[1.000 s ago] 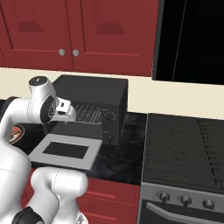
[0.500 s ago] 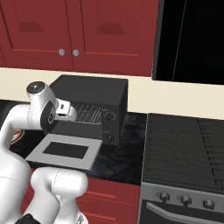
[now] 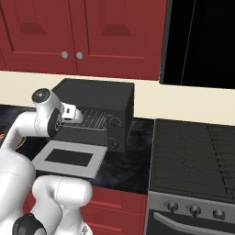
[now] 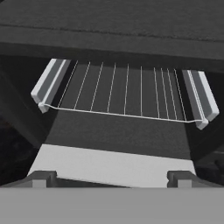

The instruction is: Pull the toaster oven rack outwards. Pick up the baguette from the plate and place it on the toaster oven rack. Close the toaster oven door fully and set the temperature to the lowest setting.

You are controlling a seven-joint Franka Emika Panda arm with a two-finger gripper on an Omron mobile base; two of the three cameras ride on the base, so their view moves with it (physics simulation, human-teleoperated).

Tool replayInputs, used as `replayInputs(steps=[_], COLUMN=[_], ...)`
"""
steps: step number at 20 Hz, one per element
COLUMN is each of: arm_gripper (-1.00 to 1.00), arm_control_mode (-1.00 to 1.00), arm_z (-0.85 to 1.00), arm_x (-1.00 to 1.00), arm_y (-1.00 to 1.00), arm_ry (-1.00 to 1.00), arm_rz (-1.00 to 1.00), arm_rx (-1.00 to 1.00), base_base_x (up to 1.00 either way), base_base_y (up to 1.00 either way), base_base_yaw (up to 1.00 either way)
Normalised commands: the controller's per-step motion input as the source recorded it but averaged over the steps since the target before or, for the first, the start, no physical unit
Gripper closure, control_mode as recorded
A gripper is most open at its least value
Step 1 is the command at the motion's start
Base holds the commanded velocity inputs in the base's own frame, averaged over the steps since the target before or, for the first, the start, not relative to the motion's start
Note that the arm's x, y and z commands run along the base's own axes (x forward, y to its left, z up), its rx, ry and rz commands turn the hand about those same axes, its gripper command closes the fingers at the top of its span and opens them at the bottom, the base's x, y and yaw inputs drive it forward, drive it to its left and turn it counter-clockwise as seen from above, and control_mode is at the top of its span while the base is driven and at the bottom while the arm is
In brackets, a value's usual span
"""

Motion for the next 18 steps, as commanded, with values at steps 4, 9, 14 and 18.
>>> replayInputs(steps=[4,9,14,18], arm_gripper=[-1.00,-1.00,-1.00,-1.00], arm_control_mode=[-1.00,-1.00,-1.00,-1.00], arm_z=[-0.06,-0.32,-0.35,-0.38], arm_x=[0.29,0.15,0.18,0.22], arm_y=[0.07,0.06,0.04,0.04], arm_ry=[-0.09,-0.06,-0.01,-0.01], arm_rz=[0.00,0.00,0.00,0.00], arm_rx=[0.01,0.00,0.01,0.03], base_base_x=[0.00,0.00,0.00,0.00], base_base_y=[0.00,0.00,0.00,0.00], base_base_yaw=[0.00,0.00,0.00,0.00])
